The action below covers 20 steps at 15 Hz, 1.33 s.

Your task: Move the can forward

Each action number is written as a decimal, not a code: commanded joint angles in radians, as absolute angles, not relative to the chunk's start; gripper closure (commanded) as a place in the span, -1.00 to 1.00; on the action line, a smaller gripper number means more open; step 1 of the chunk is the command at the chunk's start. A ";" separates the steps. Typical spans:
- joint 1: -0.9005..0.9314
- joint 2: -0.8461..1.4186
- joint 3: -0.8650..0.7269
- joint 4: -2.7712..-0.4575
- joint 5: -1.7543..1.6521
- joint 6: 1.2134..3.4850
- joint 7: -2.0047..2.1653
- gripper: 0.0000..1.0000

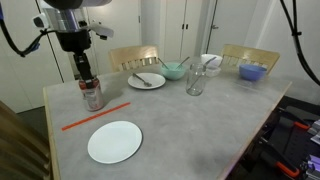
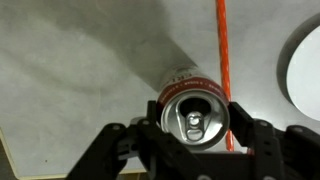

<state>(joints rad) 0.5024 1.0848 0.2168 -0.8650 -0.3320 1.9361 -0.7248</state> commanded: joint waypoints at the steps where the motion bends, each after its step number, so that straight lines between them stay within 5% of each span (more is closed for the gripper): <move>1: 0.506 1.091 0.198 -0.831 -0.335 1.897 -0.692 0.10; 10: 0.449 0.949 0.162 -0.988 -0.324 1.877 -0.527 0.10; 20: 0.304 0.693 0.205 -1.432 -0.271 2.034 -0.382 0.10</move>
